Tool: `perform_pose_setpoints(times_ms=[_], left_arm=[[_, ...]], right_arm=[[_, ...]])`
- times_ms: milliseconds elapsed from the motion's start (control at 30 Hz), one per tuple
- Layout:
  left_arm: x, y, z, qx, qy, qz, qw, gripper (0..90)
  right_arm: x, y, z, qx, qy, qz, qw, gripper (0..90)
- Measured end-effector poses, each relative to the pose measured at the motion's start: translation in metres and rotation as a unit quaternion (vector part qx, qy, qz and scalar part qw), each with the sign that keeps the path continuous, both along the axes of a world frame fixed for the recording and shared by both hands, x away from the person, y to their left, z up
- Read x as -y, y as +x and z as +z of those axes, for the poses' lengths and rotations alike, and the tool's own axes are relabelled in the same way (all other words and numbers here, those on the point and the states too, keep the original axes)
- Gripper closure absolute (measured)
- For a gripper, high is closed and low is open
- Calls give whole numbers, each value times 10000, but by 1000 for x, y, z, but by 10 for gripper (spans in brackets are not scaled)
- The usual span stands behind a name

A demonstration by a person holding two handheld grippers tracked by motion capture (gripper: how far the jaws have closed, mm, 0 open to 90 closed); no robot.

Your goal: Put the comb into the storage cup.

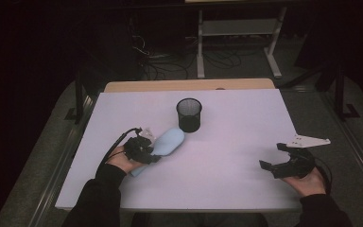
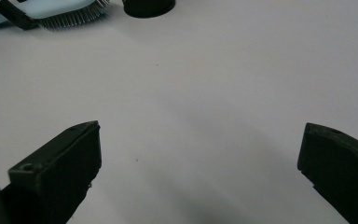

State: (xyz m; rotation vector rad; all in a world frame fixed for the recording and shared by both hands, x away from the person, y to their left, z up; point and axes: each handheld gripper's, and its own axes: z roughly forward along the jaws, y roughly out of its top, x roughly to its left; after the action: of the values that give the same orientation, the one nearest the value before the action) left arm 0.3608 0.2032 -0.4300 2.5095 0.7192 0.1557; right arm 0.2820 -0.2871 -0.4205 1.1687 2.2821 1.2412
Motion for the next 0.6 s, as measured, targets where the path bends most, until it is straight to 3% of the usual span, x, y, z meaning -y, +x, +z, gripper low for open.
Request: perform_pose_setpoints(times_ms=[100, 300, 600], left_arm=[[-1, 0, 0, 0, 8, -5, 10000, 691], [-2, -1, -1, 82, -71, 0, 9999, 698], [2, -5, 2, 270, -23, -122, 9996, 701]], right_arm=[[0, 0, 0, -4, 1, 1, 10000, 0], [0, 0, 0, 2, 2, 20, 10000, 0], [0, 0, 1, -1, 14, 33, 10000, 0]])
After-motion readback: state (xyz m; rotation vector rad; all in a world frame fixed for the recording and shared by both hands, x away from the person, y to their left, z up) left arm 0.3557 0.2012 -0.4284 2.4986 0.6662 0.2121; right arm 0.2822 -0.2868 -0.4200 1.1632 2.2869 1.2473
